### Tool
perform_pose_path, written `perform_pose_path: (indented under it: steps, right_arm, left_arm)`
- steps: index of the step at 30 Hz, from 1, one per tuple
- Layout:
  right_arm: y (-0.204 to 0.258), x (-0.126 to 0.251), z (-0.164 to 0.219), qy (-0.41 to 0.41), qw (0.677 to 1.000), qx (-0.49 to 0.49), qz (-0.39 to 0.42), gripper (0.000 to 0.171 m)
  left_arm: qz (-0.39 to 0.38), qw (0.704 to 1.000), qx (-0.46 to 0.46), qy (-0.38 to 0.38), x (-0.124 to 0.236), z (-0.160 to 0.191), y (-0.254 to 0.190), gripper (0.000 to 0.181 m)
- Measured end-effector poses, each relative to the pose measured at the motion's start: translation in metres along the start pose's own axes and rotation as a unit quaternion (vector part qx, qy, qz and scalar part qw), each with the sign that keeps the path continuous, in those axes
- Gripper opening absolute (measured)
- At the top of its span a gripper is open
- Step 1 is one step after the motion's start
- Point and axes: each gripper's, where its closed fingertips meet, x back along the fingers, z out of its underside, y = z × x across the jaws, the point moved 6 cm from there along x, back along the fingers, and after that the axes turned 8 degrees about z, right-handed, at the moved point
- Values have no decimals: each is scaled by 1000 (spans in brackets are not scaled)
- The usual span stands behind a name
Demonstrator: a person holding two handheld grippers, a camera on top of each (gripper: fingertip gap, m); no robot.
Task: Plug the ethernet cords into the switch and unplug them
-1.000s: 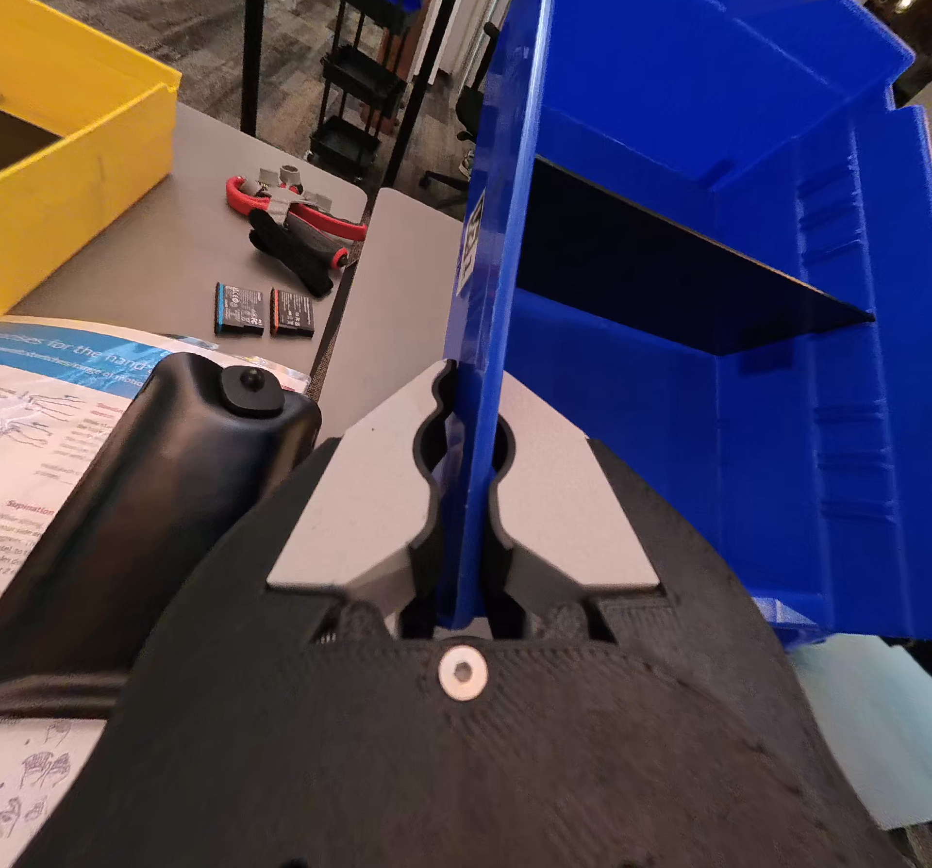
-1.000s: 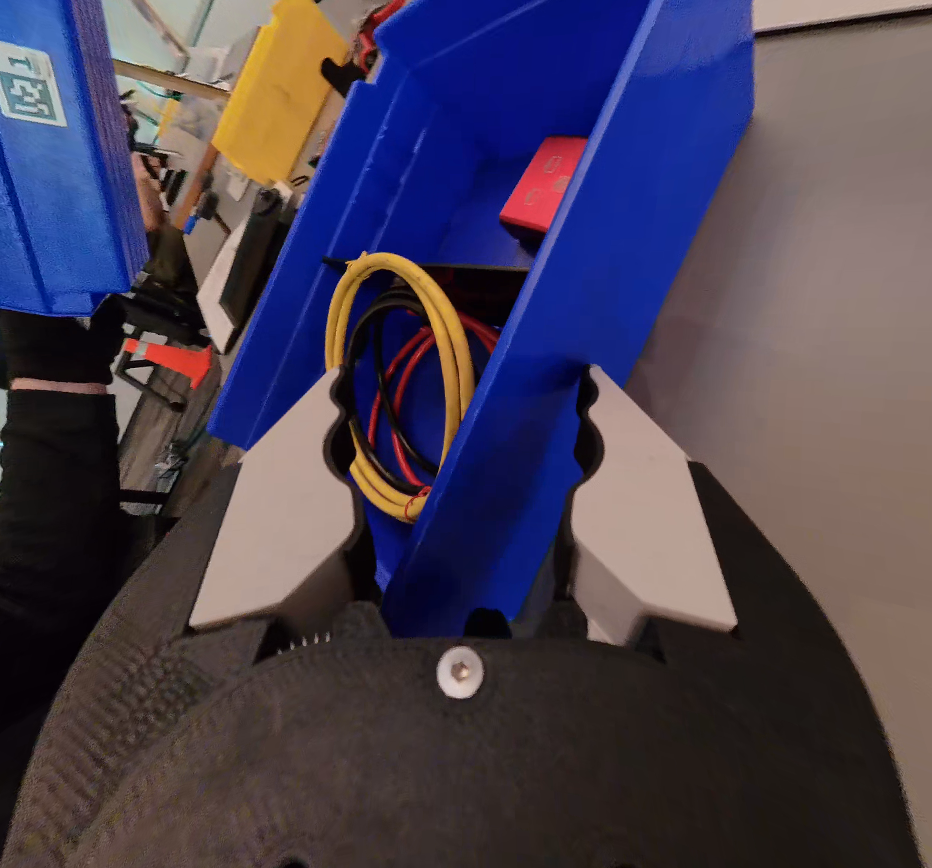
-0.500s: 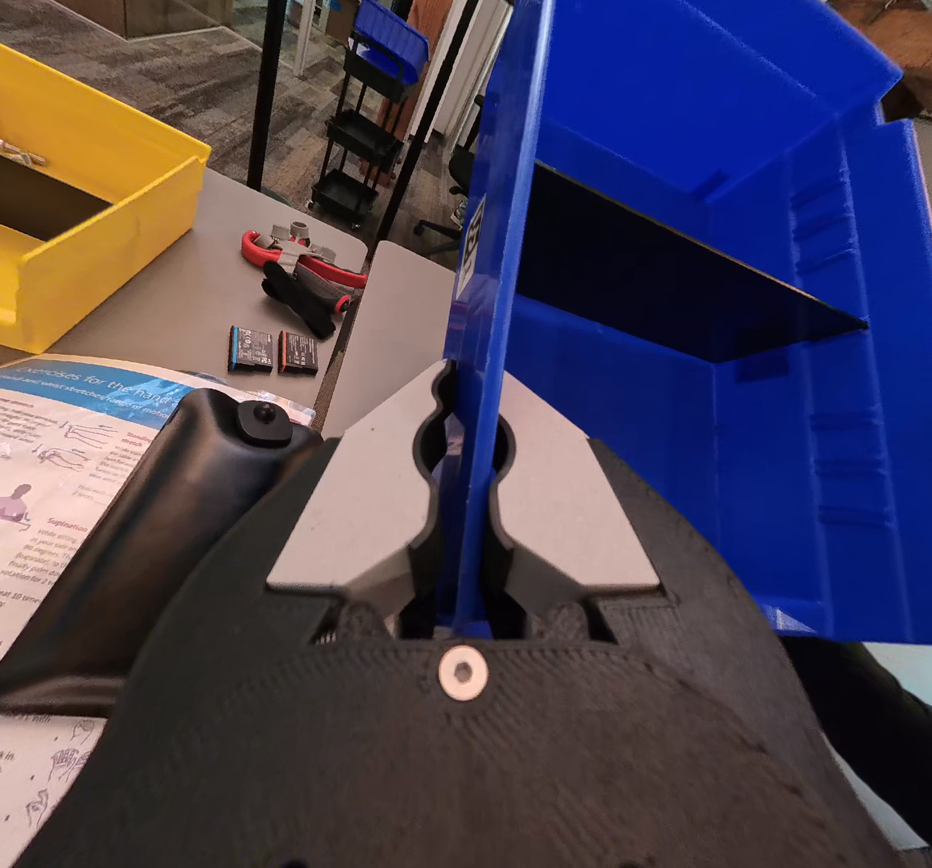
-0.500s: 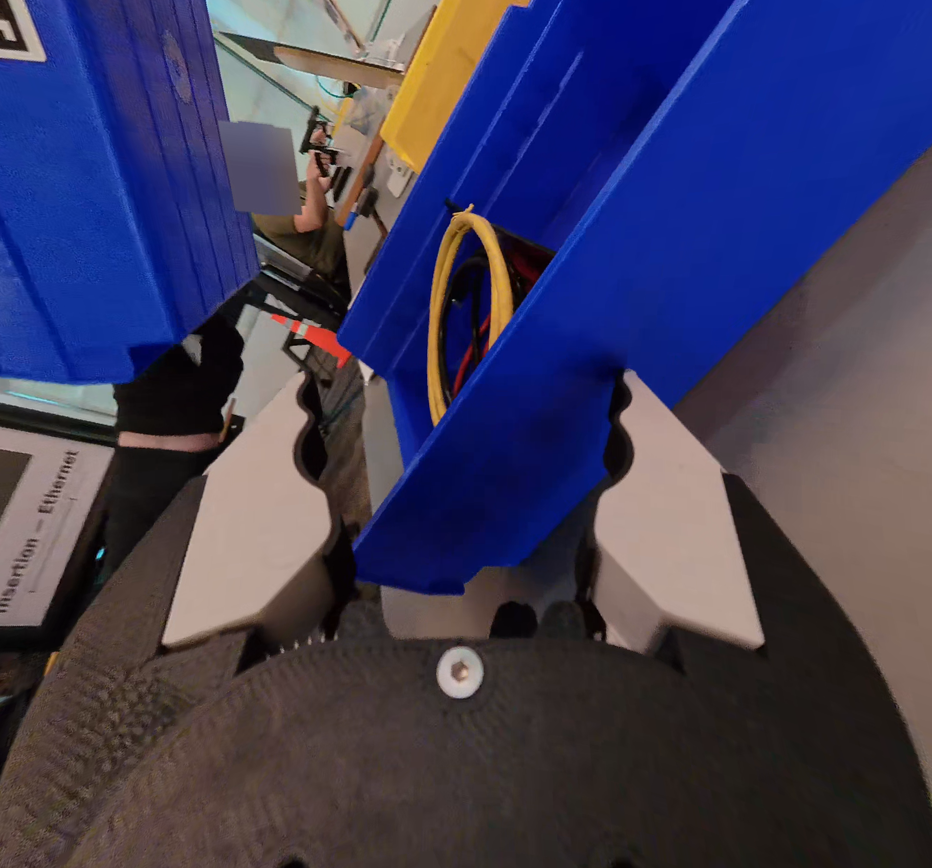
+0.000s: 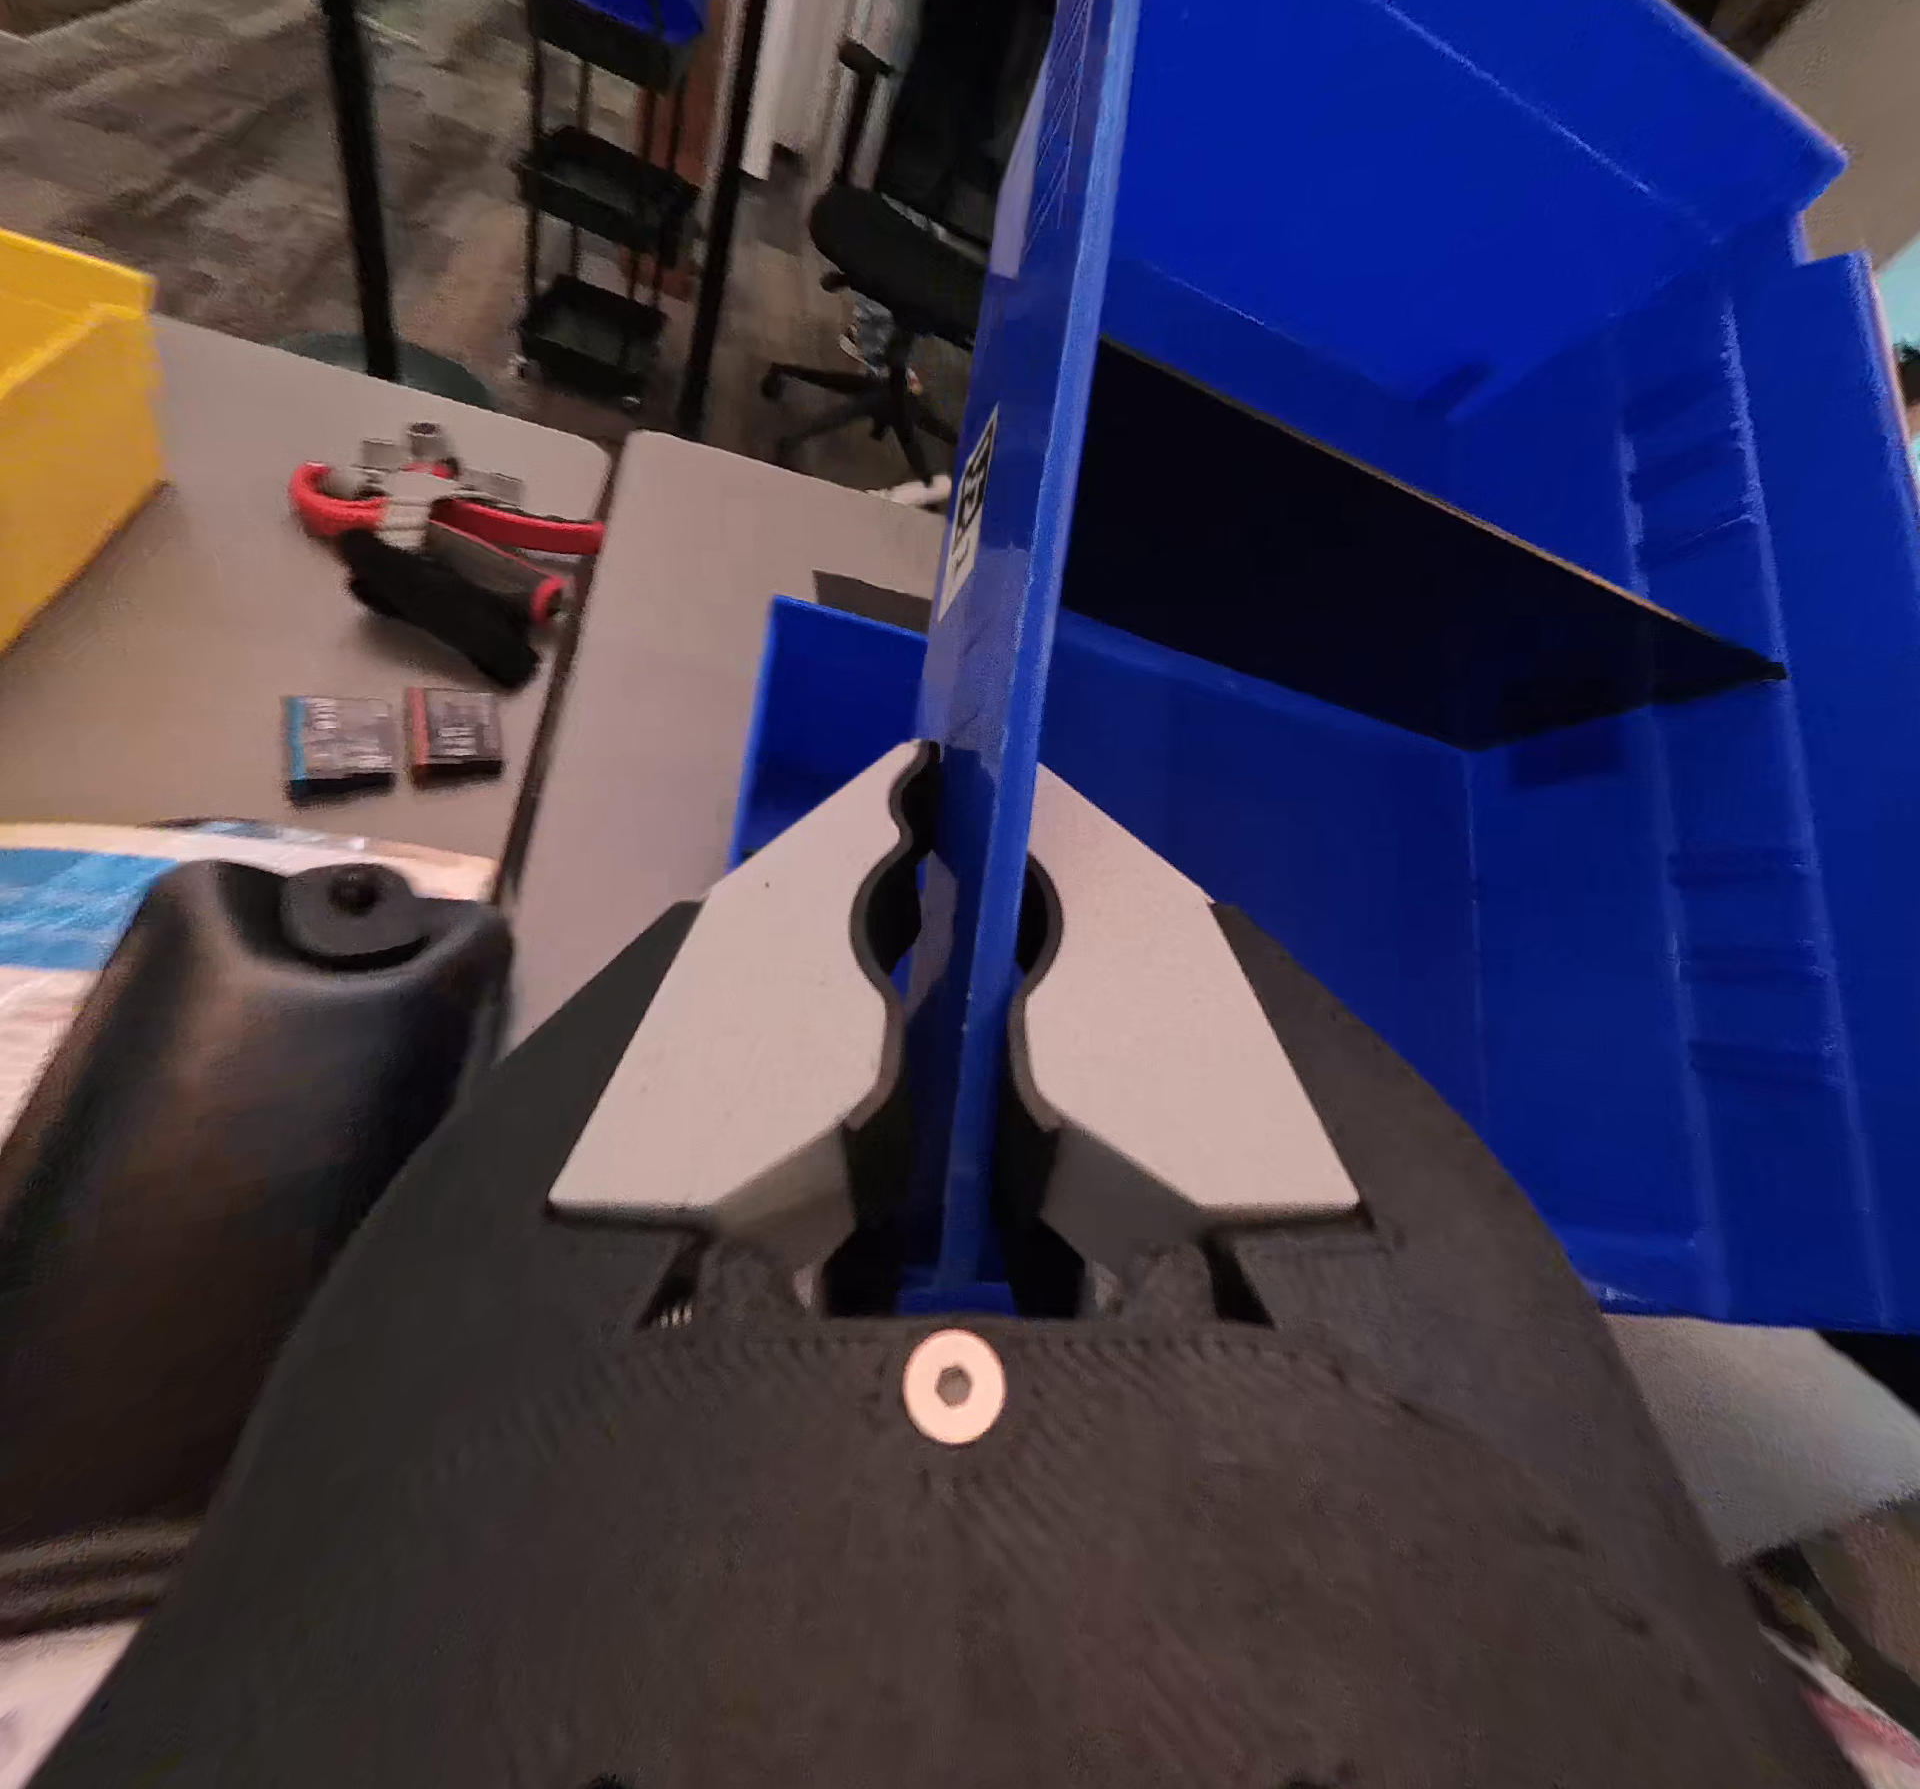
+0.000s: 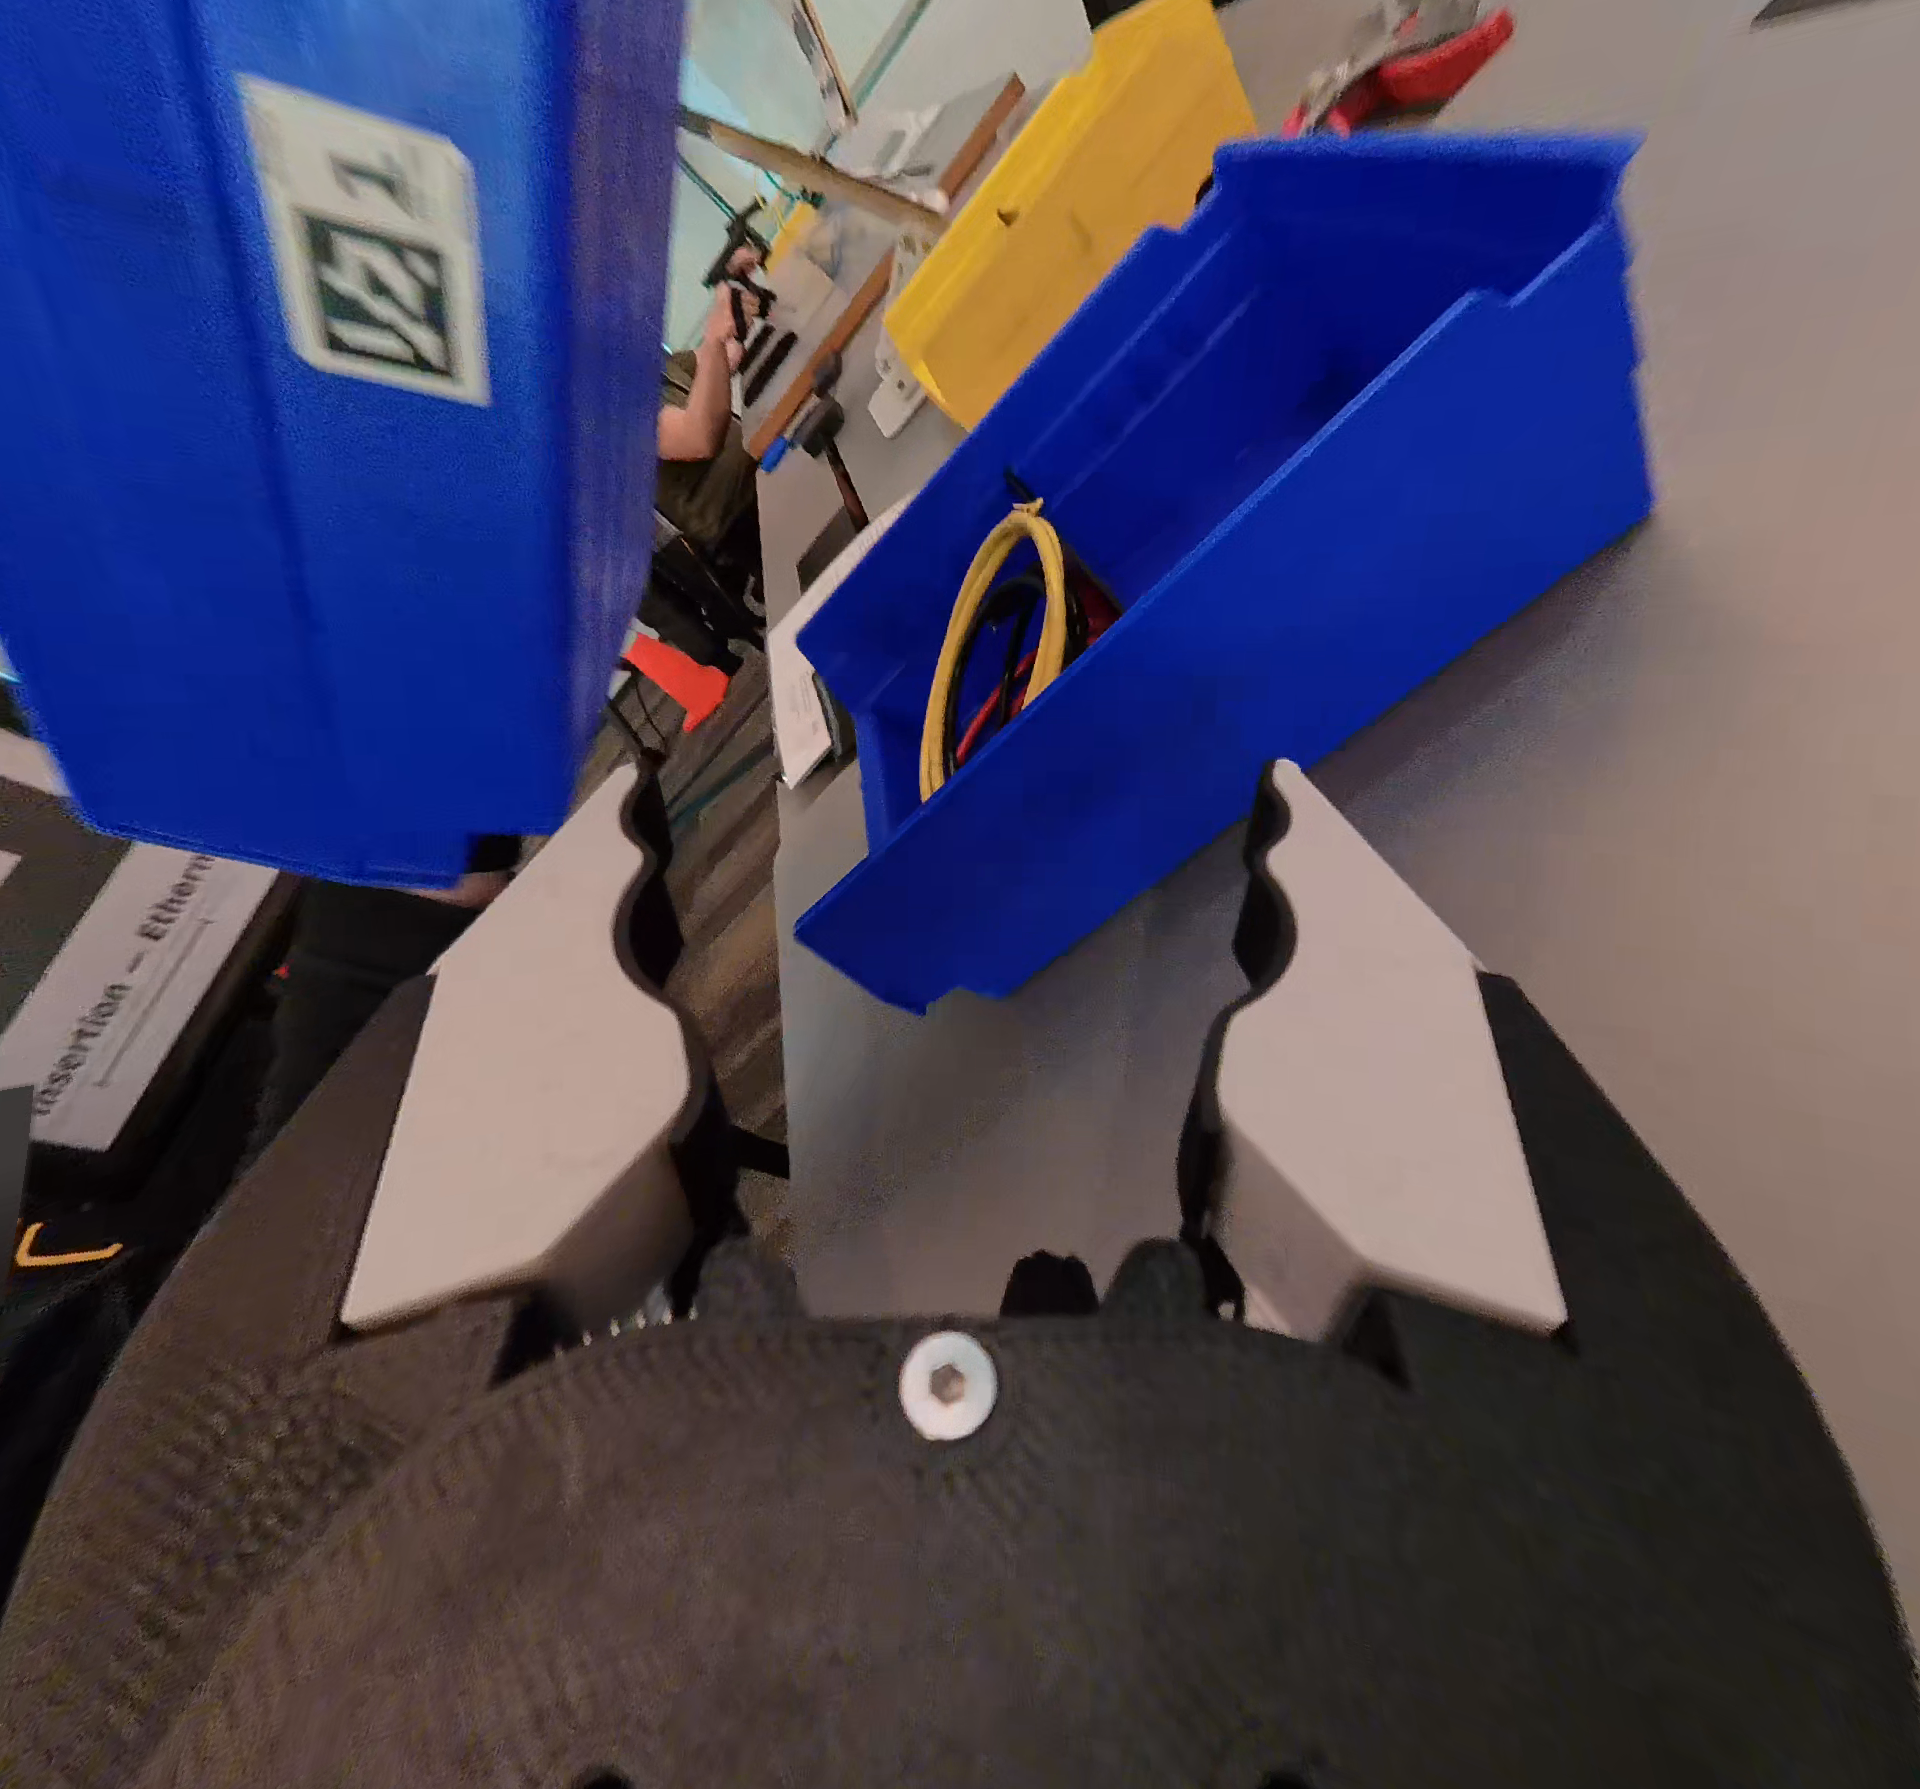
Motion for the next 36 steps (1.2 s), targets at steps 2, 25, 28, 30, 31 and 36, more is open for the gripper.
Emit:
perform_pose_path:
  steps: [2, 25, 28, 30, 31, 36]
  right_arm:
    - [-2, 40, -8, -27, 1000, 7, -7, 109]
    - [-103, 421, 96, -295, 922, -129, 216, 139]
    - [-121, 447, 101, -292, 909, -133, 265, 142]
    - [-132, 462, 102, -284, 904, -138, 287, 143]
    - [-139, 470, 102, -278, 903, -141, 295, 143]
    - [-179, 505, 97, -243, 902, -155, 321, 143]
  left_arm:
    - [24, 999, -16, 28, -23, 8, -27, 5]
    - [255, 909, -112, 311, -311, 251, -374, 6]
    - [267, 895, -116, 337, -327, 278, -402, 4]
    - [268, 890, -120, 349, -335, 292, -419, 5]
    - [270, 889, -117, 352, -339, 297, -427, 6]
    - [297, 876, -113, 363, -350, 321, -468, 26]
